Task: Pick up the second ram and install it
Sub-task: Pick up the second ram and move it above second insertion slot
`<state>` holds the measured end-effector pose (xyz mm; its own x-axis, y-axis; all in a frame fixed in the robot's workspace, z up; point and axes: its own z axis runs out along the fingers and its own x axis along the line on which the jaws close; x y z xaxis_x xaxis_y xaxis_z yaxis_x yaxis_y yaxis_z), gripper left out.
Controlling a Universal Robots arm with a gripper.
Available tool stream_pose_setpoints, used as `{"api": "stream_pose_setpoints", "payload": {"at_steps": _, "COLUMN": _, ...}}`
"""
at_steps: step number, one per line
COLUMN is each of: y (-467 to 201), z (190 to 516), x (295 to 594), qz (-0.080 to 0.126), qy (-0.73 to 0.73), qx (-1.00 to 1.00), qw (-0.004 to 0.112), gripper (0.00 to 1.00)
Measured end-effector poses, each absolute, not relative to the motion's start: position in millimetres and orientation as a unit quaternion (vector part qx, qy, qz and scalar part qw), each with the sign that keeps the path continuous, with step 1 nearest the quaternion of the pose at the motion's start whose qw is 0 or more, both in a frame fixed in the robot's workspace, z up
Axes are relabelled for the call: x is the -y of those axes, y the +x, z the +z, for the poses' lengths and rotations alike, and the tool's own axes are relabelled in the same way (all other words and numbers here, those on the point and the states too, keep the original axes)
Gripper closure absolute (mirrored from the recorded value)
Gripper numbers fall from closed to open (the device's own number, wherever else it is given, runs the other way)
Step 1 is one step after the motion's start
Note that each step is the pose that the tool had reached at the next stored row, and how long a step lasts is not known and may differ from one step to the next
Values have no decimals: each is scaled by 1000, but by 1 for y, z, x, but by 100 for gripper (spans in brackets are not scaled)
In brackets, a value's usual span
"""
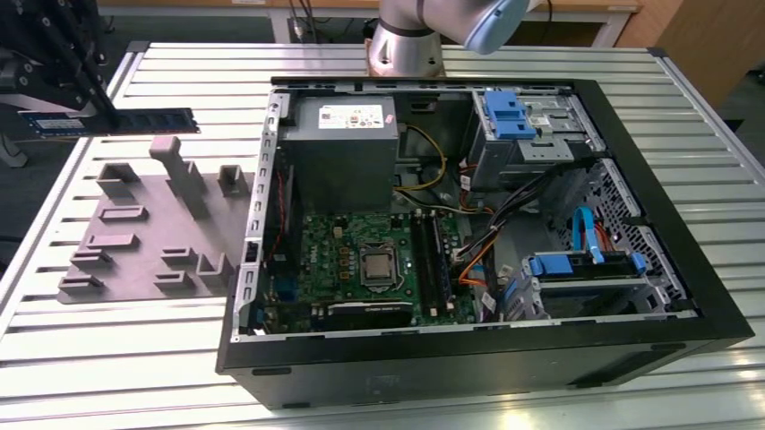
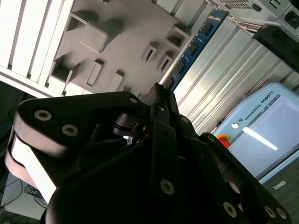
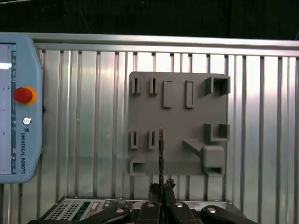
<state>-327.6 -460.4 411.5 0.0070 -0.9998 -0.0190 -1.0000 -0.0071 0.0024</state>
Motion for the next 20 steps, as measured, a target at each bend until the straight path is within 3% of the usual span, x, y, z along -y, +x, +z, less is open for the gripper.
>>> {"api": "stream_pose_setpoints", "payload": {"at_steps": 20, "y": -307, "z": 412, "x": 460, "qz": 8, "qy": -710, "qx": -705, "qw": 6, "gripper": 86}}
